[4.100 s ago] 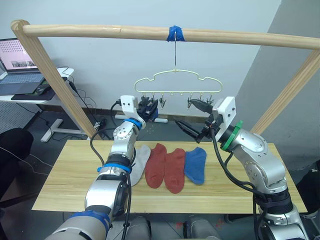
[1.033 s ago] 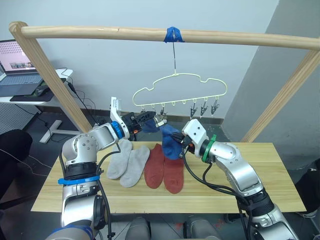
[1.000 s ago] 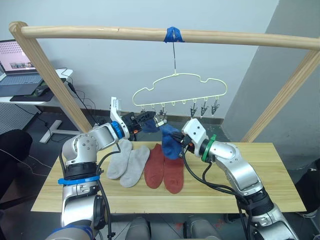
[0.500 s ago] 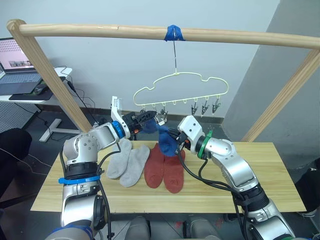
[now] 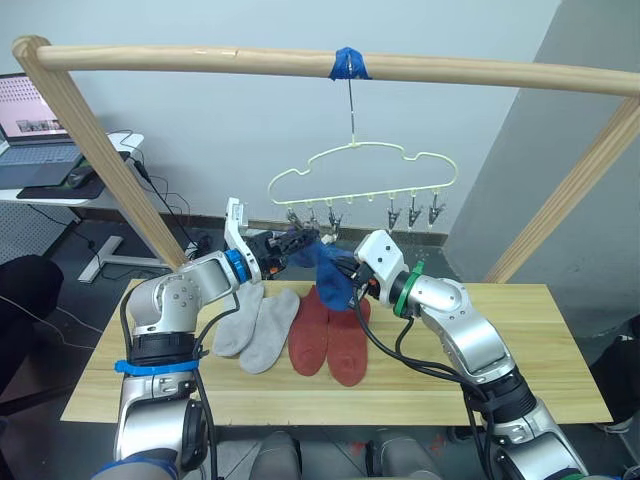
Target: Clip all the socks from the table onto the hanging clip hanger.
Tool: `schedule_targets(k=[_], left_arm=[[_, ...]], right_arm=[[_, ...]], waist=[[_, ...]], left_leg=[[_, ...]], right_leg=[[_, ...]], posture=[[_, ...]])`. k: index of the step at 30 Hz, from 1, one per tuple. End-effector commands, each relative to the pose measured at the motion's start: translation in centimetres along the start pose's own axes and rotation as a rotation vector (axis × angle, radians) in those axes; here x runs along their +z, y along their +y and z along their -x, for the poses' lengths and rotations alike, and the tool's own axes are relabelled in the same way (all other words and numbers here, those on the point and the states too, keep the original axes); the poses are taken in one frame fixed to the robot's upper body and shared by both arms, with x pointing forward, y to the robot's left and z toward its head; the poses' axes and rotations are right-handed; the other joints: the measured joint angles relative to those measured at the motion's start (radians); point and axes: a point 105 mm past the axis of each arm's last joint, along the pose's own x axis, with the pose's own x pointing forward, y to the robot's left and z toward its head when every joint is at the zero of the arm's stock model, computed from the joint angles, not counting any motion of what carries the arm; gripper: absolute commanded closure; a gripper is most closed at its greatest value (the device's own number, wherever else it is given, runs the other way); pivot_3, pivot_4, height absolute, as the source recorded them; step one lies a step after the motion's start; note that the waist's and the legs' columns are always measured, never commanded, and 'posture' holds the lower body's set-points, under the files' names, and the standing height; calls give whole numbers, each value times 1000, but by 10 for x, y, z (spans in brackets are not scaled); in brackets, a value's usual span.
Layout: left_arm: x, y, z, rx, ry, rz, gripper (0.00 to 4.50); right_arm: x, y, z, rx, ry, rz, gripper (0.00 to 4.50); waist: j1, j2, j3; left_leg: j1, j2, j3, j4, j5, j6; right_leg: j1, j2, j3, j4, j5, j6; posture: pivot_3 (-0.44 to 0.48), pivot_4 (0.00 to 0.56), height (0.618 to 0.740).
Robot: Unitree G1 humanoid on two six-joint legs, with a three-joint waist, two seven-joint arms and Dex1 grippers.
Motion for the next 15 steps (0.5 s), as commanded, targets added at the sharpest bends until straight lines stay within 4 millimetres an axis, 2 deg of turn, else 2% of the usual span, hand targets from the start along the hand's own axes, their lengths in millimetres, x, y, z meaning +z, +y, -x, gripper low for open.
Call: schedule_targets(k=[1,4,6,7,9,15], left_arm=[[9,-9,6,-17,-17,-76,1101],[5,-13,11,-25,-7,-93,158],[4,-14,14,-25,-4,-115,58],[5,-13,16,-10,-11,-131,21],[8,-11,17,18,-29,-160,0],[7,-11,19,29,-28,-195,0]], right_arm=[[12,1,-5,3,-42,-8,4500],[10,7,-9,21,-45,-76,4500],[8,11,-12,40,-45,-165,4500],[6,13,-13,44,-43,-200,4310],[4,15,-14,54,-38,-256,3882],[-4,11,-6,49,-12,-297,1695]], waist=[[0,0,0],[1,0,0],[2,0,0],[3,0,0],[9,0,0],[24,0,0]], left_leg=[[0,0,0,0,0,0],[0,0,0,0,0,0],[-1,0,0,0,0,0],[-1,0,0,0,0,0],[-1,0,-1,0,0,0],[-2,0,0,0,0,0]], right_leg=[[0,0,0,0,0,0],[-1,0,0,0,0,0],[-1,0,0,0,0,0],[-1,0,0,0,0,0],[-1,0,-1,0,0,0],[-1,-1,-1,0,0,0]], posture=[[31,102,740],[38,97,740],[43,97,740],[49,93,740],[55,91,740],[55,91,740]])
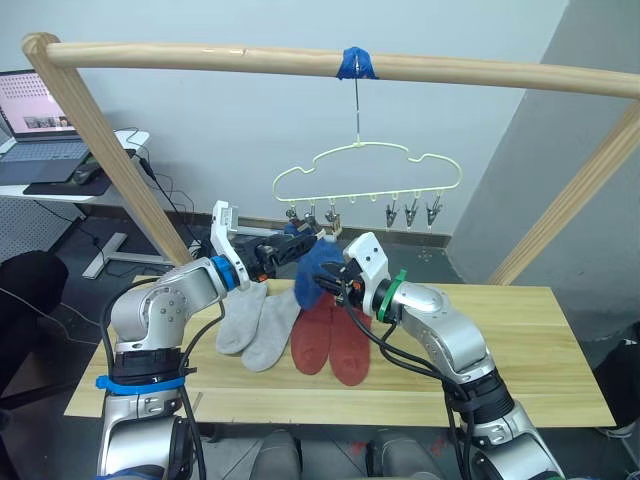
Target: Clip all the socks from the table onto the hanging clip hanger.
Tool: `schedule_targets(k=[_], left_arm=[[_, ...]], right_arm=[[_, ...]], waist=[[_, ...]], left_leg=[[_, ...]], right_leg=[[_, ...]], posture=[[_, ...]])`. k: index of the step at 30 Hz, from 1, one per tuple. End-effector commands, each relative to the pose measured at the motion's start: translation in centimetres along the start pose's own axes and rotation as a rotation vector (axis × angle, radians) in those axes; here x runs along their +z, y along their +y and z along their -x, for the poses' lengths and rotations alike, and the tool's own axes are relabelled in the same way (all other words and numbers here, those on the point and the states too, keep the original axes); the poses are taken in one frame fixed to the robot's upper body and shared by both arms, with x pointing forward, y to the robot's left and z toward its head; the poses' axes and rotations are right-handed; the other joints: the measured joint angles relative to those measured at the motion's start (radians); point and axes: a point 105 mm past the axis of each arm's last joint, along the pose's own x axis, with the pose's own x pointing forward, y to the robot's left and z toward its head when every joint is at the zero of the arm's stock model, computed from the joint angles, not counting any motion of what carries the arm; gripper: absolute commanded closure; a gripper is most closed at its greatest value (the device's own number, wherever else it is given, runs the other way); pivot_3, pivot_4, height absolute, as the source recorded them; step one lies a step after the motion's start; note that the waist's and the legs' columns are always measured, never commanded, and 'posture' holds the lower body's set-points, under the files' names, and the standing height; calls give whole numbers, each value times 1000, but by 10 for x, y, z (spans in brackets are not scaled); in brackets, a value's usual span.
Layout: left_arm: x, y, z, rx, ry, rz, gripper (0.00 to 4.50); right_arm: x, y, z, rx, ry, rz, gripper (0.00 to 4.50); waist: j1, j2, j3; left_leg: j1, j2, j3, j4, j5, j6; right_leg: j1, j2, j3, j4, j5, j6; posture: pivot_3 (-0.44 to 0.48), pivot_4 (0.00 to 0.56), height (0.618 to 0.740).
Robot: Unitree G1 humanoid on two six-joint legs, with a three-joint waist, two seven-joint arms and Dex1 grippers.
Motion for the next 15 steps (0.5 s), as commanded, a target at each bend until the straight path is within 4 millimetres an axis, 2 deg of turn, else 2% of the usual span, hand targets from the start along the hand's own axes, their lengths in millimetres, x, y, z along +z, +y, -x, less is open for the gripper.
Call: schedule_targets(k=[1,4,5,11,15], left_arm=[[5,-8,1,-15,-11,-72,0],[2,-6,-1,9,-23,-102,0],[3,-6,-3,20,-40,-121,0],[-1,-10,-16,52,-49,-376,0],[3,-19,-25,38,-135,-468,0]], right_arm=[[6,-4,9,-6,-30,-19,1354],[0,-10,18,-38,-14,-14,271],[-2,-13,22,-52,-8,-6,66],[-3,-30,47,-119,-6,39,66],[13,-41,66,-179,-73,35,66]], waist=[[1,0,0],[1,0,0],[2,0,0],[3,0,0],[3,0,0]], left_leg=[[0,0,0,0,0,0],[0,0,0,0,0,0],[0,0,0,0,0,0],[-2,0,1,1,0,0],[-2,0,1,0,0,0]], right_leg=[[0,0,0,0,0,0],[0,0,0,0,0,0],[0,0,0,0,0,0],[-1,0,1,0,0,0],[-1,0,1,0,0,0]], posture=[[55,91,740],[47,83,740],[47,83,740],[30,90,740],[20,93,740]])
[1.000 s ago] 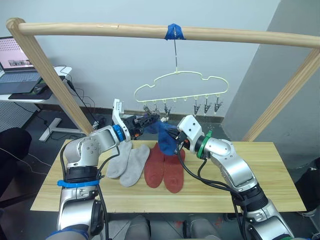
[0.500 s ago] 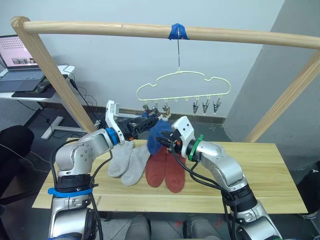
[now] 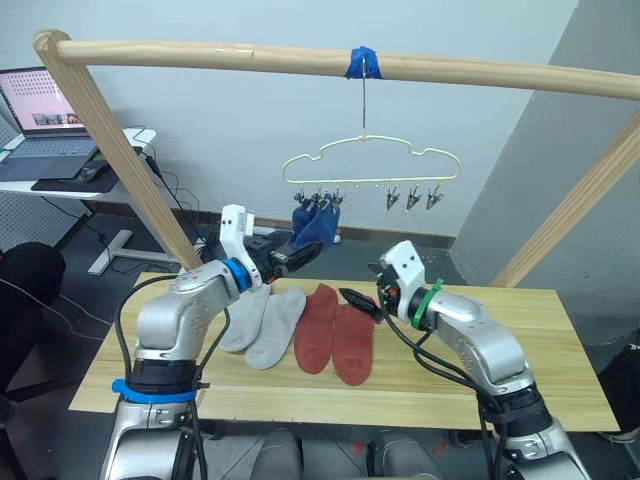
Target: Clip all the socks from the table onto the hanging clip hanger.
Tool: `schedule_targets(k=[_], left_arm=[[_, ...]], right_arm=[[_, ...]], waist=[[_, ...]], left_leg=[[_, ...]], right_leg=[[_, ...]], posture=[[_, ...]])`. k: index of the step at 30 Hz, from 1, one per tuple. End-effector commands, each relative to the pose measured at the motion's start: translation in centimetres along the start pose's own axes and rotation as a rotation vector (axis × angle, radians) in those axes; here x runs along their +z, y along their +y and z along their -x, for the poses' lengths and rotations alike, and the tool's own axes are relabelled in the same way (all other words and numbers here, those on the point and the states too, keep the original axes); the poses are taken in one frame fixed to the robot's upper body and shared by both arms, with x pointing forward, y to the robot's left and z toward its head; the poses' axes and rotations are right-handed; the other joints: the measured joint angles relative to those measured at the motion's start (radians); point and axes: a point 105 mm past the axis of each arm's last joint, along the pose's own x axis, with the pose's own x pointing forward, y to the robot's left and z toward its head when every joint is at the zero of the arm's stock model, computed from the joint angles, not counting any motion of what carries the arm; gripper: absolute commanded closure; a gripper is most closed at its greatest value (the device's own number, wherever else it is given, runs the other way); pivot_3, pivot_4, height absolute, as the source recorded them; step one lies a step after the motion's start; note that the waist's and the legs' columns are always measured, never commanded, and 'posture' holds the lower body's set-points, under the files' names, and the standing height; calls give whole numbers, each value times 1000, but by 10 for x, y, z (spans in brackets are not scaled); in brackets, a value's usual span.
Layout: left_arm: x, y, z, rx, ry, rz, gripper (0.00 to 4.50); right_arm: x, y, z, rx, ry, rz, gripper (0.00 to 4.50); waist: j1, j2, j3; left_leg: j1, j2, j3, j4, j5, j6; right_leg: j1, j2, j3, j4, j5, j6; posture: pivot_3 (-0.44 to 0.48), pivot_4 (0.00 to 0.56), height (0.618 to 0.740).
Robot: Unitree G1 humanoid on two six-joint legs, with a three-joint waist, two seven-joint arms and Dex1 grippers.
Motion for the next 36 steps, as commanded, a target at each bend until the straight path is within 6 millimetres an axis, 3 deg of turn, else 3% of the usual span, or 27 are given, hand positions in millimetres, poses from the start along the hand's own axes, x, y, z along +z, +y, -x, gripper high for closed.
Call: schedule_targets(k=[1,3,8,20,36], left_arm=[[20,-13,-5,-28,-121,-106,187],[20,-15,-7,-33,-137,-124,595],[18,-18,-20,-6,-182,-155,2107],[20,-9,-51,66,-265,-187,2107],[16,8,-72,125,-281,-156,2107]], right_arm=[[32,-8,17,-36,-132,13,11],[35,-10,21,-39,-149,13,0],[47,-6,29,15,-220,27,0],[73,1,30,95,-343,51,0],[89,3,33,118,-382,78,0]], waist=[[0,0,0],[-1,0,0],[-3,0,0],[-4,0,0],[-10,0,0]], left_leg=[[0,0,0,0,0,0],[0,0,0,0,0,0],[0,0,0,0,0,0],[0,0,0,1,0,0],[0,-1,1,1,0,0]], right_leg=[[0,0,0,0,0,0],[0,0,0,0,0,0],[0,0,0,0,0,0],[1,0,0,0,0,0],[1,0,0,0,0,0]], posture=[[14,95,740],[14,95,740],[2,98,740],[-25,102,740],[-58,107,740]])
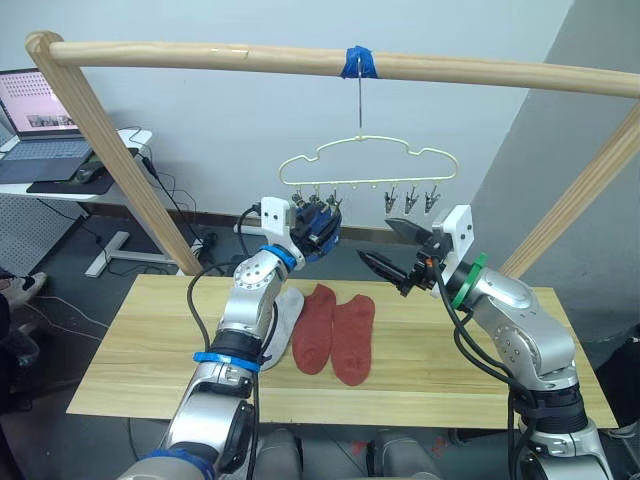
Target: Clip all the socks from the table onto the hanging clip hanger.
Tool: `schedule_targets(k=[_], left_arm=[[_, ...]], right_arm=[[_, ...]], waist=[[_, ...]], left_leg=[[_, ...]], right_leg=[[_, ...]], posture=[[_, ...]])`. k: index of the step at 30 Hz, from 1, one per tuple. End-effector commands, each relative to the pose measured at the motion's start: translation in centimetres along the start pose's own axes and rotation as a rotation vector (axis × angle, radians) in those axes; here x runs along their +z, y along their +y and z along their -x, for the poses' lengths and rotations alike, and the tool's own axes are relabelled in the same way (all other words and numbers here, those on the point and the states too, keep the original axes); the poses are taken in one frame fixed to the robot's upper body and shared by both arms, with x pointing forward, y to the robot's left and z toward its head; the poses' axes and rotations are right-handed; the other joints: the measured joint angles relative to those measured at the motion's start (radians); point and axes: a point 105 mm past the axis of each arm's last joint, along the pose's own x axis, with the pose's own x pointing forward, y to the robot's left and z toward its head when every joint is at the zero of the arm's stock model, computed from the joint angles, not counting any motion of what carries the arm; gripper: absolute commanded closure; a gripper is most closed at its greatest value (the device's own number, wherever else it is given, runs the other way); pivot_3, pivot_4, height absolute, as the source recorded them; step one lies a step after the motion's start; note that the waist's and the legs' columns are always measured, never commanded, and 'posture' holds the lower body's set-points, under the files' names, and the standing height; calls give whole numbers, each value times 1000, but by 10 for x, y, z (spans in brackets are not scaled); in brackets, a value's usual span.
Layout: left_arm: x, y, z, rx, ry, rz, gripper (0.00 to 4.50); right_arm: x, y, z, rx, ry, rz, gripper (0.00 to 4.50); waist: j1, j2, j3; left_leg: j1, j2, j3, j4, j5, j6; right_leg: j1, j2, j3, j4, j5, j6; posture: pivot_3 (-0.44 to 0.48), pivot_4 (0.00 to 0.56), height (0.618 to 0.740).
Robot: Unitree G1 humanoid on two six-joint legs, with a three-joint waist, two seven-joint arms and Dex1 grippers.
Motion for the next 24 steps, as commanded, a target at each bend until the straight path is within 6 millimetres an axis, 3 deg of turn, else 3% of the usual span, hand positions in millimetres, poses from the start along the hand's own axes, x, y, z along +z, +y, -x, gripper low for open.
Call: schedule_targets(k=[1,24], left_arm=[[17,2,-10,5,-64,-14,2107],[24,6,-32,27,-87,-34,2107]], right_arm=[[25,5,-1,25,-80,57,0],[29,2,3,-14,-88,60,0]], waist=[[-4,0,0],[-27,0,1]], left_leg=[[0,0,0,0,0,0],[0,0,0,0,0,0]], right_leg=[[0,0,0,0,0,0],[0,0,0,0,0,0]], posture=[[-62,108,740],[-93,118,740]])
